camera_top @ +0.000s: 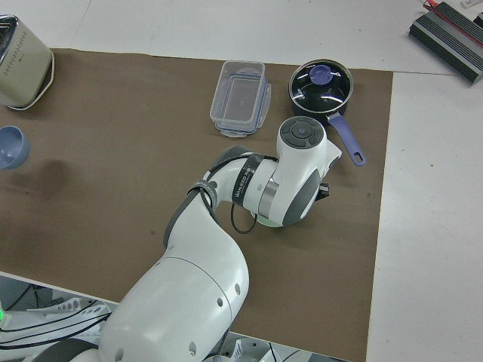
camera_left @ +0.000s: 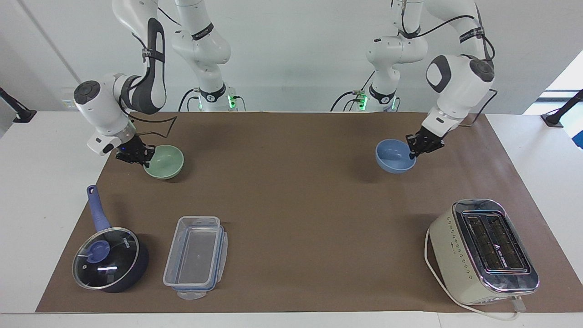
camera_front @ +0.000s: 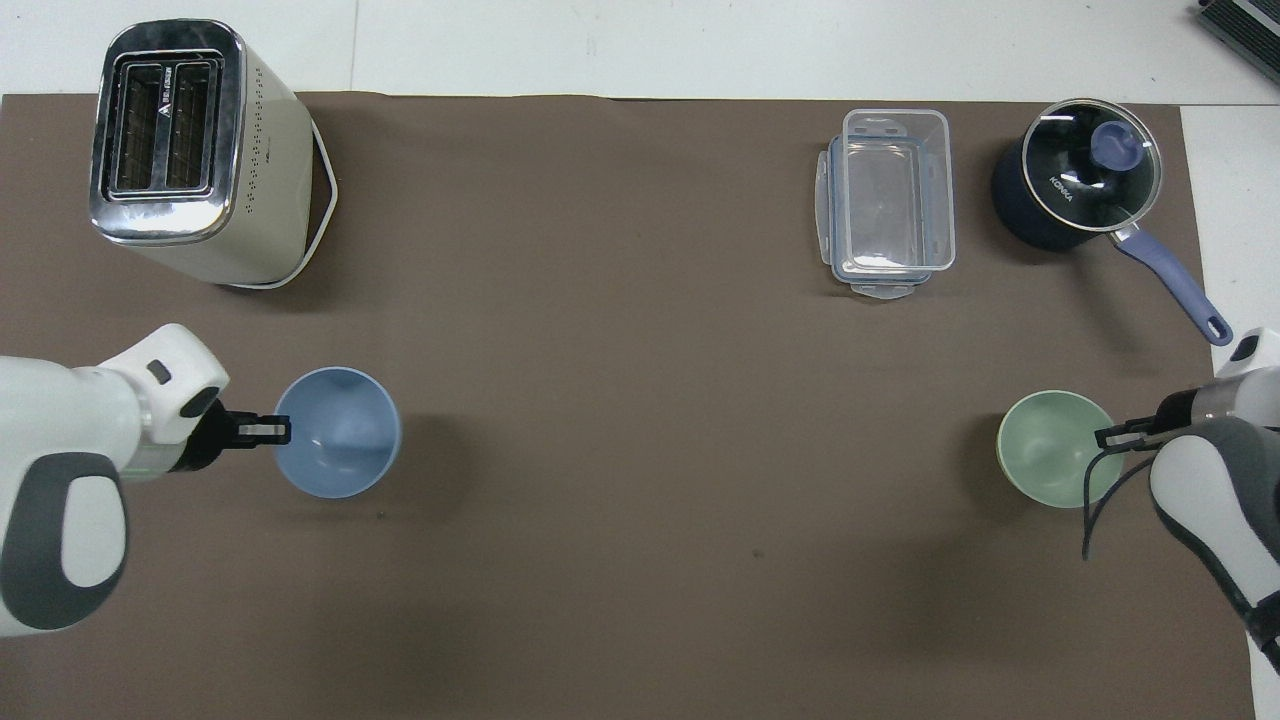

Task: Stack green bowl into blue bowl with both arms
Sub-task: 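Grasp the blue bowl with the left gripper while the right grasps the green, then slide the blue bowl inward with the left gripper while the right slides the green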

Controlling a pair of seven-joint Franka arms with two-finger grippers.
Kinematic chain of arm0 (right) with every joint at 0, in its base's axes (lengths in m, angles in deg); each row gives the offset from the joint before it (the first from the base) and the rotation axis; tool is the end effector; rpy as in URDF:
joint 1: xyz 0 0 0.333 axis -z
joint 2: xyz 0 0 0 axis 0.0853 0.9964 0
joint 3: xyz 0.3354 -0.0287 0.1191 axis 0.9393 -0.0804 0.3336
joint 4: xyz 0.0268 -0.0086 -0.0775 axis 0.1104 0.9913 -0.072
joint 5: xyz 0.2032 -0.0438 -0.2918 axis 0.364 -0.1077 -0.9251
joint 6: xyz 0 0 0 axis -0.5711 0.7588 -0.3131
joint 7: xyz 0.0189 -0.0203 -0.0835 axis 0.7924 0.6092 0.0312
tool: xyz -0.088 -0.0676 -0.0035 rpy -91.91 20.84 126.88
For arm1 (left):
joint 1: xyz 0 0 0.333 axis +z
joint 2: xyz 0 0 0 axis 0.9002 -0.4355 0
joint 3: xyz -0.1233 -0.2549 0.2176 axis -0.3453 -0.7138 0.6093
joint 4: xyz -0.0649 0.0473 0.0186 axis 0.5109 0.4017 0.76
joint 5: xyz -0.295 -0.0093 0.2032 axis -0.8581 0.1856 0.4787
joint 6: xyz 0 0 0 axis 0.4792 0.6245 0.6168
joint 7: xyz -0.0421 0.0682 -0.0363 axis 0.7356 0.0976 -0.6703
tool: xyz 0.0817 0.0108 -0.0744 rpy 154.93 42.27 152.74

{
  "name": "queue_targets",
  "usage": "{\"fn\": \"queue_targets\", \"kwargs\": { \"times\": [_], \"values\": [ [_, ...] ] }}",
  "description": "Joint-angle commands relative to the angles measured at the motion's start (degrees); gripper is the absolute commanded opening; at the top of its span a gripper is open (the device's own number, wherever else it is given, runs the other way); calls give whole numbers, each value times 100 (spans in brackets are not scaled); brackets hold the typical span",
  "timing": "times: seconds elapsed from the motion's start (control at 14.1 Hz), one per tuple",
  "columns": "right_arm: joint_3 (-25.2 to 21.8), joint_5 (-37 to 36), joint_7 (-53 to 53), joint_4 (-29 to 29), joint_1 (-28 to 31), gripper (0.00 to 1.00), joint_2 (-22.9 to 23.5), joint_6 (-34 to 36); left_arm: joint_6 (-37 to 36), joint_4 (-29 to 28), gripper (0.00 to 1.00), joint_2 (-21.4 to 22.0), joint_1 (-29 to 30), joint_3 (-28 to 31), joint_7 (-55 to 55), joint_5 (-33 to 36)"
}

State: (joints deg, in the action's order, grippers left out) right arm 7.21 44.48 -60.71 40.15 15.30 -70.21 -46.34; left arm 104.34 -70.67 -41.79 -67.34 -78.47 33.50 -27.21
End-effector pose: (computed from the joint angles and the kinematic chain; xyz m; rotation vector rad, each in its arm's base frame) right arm 0.4696 -0.1470 0.4244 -3.1129 -0.2565 0.0744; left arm 0.4396 -0.0731 0.4720 2.9824 -0.0967 0.0499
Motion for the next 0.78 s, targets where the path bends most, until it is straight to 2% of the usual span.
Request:
{"fn": "queue_targets", "kwargs": {
  "times": [0.0, 0.21, 0.43, 0.57, 0.71],
  "values": [
    [68, 111, 74, -635, -147, 0, -4, 587, 164, -56, 0, 58, -833, 81, -822, -51],
    [270, 120, -224, -1145, -322, 0, -12, 1089, 699, -47, 0, -178, -1738, 81, -1990, -16],
    [288, 129, -987, -1409, -848, 0, -135, 1414, 991, 67, 0, -416, -2477, 81, -2958, 80],
    [288, 129, -1427, -1401, -1147, 0, -179, 1485, 1052, 268, 0, -696, -2943, 81, -3555, 133],
    [297, 146, -1858, -1366, -1516, 0, -214, 1485, 1454, 287, 0, -925, -3277, 81, -4101, 370]
  ]
}}
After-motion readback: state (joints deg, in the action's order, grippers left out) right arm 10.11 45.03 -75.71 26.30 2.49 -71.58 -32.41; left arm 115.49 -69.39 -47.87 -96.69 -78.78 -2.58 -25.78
